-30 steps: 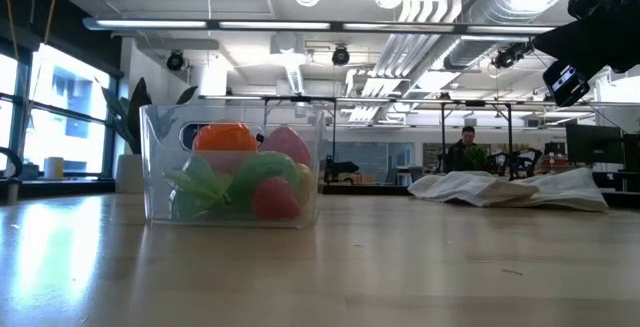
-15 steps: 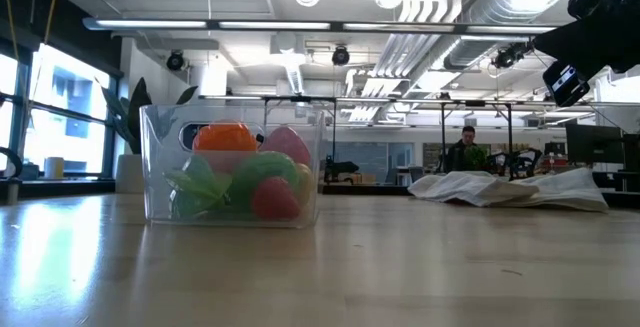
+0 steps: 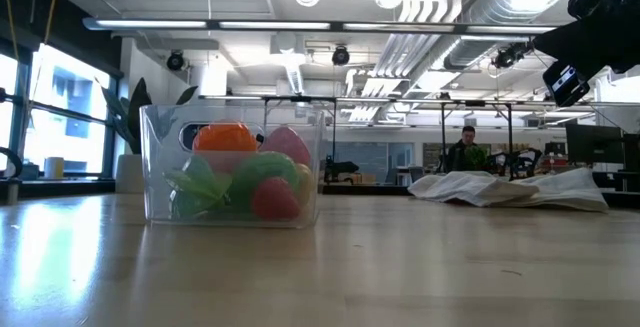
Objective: Pick and placing Produce into tupperware
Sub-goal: Return to Home Position
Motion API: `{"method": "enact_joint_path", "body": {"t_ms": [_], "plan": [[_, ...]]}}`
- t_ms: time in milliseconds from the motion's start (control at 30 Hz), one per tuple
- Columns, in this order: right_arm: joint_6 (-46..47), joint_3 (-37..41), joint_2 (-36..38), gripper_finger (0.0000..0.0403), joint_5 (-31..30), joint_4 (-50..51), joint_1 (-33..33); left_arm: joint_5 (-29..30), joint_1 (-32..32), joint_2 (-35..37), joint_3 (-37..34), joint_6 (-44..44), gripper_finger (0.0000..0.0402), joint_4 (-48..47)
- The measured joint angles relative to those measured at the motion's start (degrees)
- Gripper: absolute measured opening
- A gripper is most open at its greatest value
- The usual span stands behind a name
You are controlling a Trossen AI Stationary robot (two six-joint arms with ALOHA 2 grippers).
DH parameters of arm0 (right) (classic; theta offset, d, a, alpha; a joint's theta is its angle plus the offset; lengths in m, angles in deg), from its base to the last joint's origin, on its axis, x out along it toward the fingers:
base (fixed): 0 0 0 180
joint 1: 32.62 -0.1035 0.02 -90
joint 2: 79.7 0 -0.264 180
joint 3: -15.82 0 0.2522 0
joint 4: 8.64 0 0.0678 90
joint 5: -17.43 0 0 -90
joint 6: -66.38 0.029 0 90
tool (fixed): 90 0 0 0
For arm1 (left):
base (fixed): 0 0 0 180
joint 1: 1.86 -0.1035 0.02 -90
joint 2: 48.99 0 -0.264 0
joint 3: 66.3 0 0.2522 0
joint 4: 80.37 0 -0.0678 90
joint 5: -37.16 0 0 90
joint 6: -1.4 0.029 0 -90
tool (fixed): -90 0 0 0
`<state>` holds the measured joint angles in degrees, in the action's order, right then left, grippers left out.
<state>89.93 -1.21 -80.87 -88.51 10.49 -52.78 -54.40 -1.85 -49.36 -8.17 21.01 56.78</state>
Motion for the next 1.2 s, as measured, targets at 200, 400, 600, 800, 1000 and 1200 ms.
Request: {"method": "enact_joint_path", "body": {"t_ms": [200,400,600,800,1000,1200], "plan": [[0.00,-0.01,-0.12,0.0000,0.02,0.00,-0.02,-3.55,0.01,-0.04,-12.52,-1.33,0.0085,22.28],[0.00,-0.01,-0.33,0.0000,0.02,0.00,0.00,-4.45,0.00,0.01,-24.07,-4.26,0.0085,34.97],[0.00,-0.02,-0.33,0.0000,0.01,0.00,0.00,-3.75,0.00,-0.02,-33.00,-9.12,0.0085,38.58],[0.00,-0.02,-0.33,0.0000,0.02,0.00,0.00,-1.90,0.00,-0.14,-37.12,-9.86,0.0085,36.28],[0.00,-0.01,-0.33,0.0000,0.02,0.00,0.00,-1.87,0.00,-0.22,-38.52,-9.76,0.0085,28.93],[0.00,-0.02,-0.33,0.0000,0.02,0.00,-0.01,-2.13,0.00,-0.22,-38.57,-7.97,0.0085,23.86]]}}
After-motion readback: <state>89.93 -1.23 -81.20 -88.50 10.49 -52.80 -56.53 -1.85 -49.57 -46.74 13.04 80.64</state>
